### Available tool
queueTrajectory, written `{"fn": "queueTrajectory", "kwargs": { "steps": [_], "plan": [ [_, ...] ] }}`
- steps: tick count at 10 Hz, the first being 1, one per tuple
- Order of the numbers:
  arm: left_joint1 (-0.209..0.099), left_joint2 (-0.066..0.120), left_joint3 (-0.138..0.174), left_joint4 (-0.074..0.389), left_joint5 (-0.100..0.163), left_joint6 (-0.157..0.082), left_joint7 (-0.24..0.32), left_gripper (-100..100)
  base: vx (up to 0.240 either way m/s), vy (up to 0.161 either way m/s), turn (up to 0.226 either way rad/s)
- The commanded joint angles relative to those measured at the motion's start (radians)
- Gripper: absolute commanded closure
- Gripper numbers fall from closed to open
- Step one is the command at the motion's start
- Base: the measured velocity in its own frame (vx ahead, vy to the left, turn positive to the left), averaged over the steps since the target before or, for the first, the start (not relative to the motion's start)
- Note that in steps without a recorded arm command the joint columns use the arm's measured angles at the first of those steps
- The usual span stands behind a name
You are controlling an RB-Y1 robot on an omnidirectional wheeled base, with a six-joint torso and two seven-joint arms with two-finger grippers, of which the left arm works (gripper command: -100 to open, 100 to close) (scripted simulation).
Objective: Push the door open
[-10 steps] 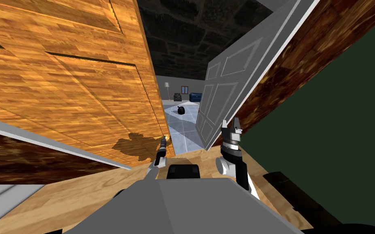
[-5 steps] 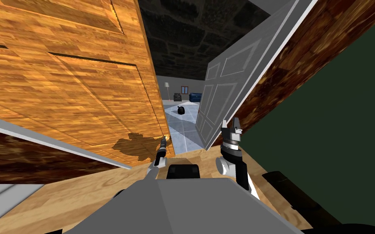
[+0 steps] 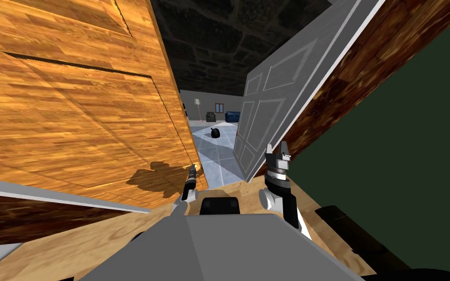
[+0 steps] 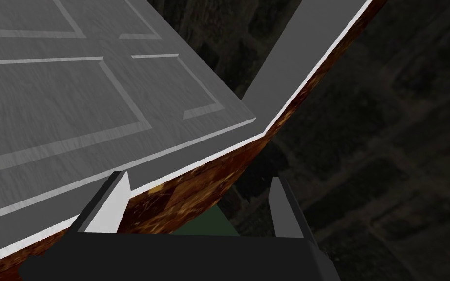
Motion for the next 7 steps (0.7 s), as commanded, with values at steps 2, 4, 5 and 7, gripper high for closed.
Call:
{"fn": "queueTrajectory", "kwargs": {
  "steps": [2, 4, 5, 7],
  "plan": [
    [0.004, 0.025, 0.038, -0.012, 0.034, -0.013, -0.022, 100, 0.195, -0.003, -0.041],
    [0.022, 0.022, 0.036, -0.032, 0.040, 0.001, -0.021, -100, 0.083, 0.014, 0.011],
    [0.022, 0.022, 0.036, -0.032, 0.040, 0.001, -0.021, -100, -0.125, -0.098, 0.027],
    [0.020, 0.015, 0.036, -0.036, 0.044, 0.006, -0.018, -100, -0.204, -0.104, 0.027]
  ]
}}
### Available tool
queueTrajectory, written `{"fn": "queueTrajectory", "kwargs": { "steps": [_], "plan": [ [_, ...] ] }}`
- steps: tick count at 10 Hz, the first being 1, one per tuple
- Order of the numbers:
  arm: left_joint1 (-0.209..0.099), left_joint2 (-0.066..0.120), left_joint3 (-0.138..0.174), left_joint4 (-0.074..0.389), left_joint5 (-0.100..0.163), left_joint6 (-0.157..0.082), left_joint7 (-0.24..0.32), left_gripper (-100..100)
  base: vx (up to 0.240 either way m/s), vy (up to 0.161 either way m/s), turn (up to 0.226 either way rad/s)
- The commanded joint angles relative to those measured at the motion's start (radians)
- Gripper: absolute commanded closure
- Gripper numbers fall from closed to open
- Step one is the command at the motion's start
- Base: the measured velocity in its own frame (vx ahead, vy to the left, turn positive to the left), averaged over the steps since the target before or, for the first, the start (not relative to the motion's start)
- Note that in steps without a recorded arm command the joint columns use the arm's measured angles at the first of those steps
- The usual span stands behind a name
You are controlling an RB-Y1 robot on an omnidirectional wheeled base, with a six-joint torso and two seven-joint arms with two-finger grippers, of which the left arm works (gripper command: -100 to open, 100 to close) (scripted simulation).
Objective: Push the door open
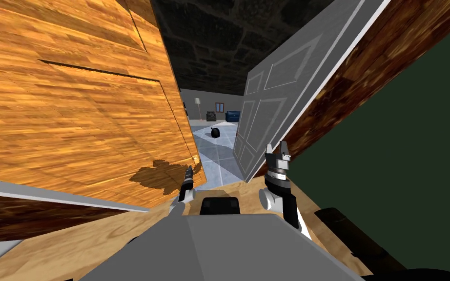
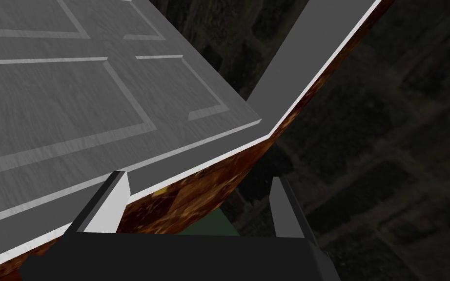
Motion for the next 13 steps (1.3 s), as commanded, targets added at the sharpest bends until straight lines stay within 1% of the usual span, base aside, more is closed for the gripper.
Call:
{"fn": "queueTrajectory", "kwargs": {
  "steps": [1, 2, 3, 4, 5, 8, 10, 13],
  "plan": [
    [-0.001, -0.010, -0.001, -0.002, 0.003, 0.004, 0.003, -100, -0.208, -0.160, 0.034],
    [-0.002, -0.021, -0.001, -0.003, 0.005, 0.006, 0.005, -100, -0.175, -0.128, 0.049],
    [-0.003, -0.037, -0.001, -0.005, 0.008, 0.009, 0.006, -100, -0.200, -0.110, 0.036],
    [-0.001, -0.026, -0.002, -0.004, 0.006, 0.008, 0.008, -100, -0.097, -0.054, 0.008],
    [0.000, -0.012, 0.000, 0.000, 0.007, 0.001, 0.009, -100, 0.089, 0.006, -0.029],
    [0.002, -0.001, 0.003, 0.004, 0.009, -0.007, 0.009, -100, 0.180, 0.045, -0.023],
    [0.004, 0.003, 0.006, 0.007, 0.011, -0.015, 0.008, -100, 0.187, 0.071, -0.028],
    [0.007, -0.003, 0.011, 0.011, 0.013, -0.025, 0.008, -100, 0.183, 0.070, -0.030]
  ]
}}
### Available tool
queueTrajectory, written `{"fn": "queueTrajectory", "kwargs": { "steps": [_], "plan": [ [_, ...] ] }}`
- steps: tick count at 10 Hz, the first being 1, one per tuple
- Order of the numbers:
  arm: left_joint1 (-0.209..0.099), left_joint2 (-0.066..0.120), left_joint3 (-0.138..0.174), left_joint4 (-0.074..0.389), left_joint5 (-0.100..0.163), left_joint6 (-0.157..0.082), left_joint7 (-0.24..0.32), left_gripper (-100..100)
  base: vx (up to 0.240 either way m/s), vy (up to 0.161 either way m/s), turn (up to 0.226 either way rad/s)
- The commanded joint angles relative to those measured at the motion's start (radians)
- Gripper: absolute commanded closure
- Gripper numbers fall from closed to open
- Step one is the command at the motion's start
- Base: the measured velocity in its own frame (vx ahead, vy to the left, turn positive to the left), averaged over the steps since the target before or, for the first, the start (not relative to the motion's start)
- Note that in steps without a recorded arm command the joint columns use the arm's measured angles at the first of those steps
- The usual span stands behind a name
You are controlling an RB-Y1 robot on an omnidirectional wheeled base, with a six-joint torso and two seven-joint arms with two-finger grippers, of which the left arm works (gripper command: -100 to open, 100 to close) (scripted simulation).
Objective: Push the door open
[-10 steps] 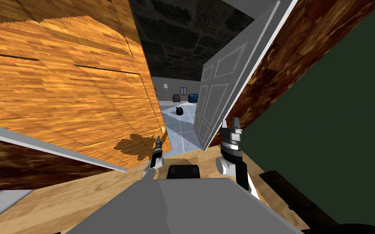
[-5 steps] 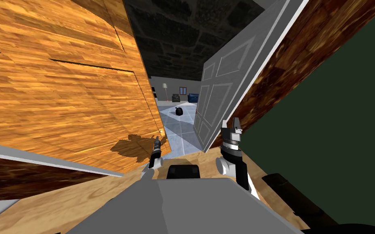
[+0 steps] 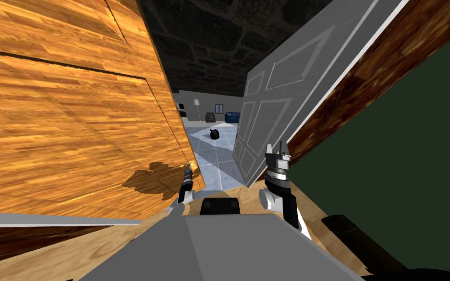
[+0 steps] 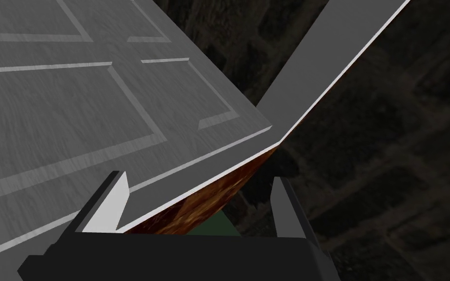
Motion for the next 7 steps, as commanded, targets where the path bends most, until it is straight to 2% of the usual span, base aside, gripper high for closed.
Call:
{"fn": "queueTrajectory", "kwargs": {
  "steps": [1, 3, 4, 5, 7],
  "plan": [
    [0.001, -0.006, 0.002, 0.002, 0.001, -0.005, 0.000, -100, 0.179, 0.044, -0.023],
    [0.003, -0.022, 0.005, 0.005, 0.003, -0.012, 0.000, -100, 0.180, 0.045, -0.018],
    [0.005, -0.019, 0.005, 0.002, 0.002, -0.008, -0.002, -100, 0.073, 0.016, 0.009],
    [0.005, -0.019, 0.005, 0.002, 0.002, -0.008, -0.002, 100, -0.016, -0.005, -0.008],
    [0.005, -0.019, 0.005, 0.002, 0.002, -0.008, -0.002, 100, -0.021, -0.003, -0.005]
  ]
}}
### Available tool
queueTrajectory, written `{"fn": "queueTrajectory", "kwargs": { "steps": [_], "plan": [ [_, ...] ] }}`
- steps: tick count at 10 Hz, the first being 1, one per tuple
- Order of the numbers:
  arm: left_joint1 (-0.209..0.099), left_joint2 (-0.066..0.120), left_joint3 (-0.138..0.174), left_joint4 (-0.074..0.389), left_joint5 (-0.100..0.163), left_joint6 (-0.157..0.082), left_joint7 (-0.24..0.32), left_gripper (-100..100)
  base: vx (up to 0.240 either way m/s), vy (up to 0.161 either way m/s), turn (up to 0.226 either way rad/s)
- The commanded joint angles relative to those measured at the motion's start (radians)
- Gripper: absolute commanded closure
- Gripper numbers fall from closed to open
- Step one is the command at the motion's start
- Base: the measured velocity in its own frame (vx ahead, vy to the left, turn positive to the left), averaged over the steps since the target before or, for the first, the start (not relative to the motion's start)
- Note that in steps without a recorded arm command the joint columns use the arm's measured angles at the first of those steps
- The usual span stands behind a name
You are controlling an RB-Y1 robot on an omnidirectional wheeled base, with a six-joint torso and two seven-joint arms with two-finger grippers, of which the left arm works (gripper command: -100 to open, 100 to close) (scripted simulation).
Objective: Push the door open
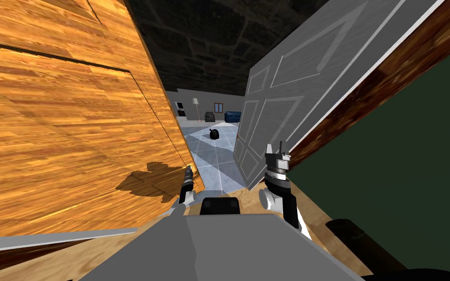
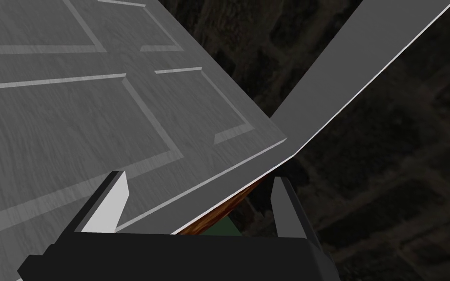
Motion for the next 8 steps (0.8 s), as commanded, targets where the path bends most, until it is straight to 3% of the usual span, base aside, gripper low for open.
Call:
{"fn": "queueTrajectory", "kwargs": {
  "steps": [1, 3, 4, 8],
  "plan": [
    [0.001, -0.001, 0.000, 0.000, 0.000, -0.001, 0.000, 100, -0.010, -0.003, -0.002],
    [0.001, -0.001, 0.000, 0.000, 0.000, -0.001, 0.000, 100, -0.003, -0.002, 0.000],
    [0.002, 0.008, -0.002, 0.006, 0.005, 0.001, 0.003, 100, 0.096, -0.001, 0.073],
    [0.001, 0.028, -0.004, 0.015, 0.017, -0.001, 0.012, 100, 0.177, -0.003, 0.080]
  ]
}}
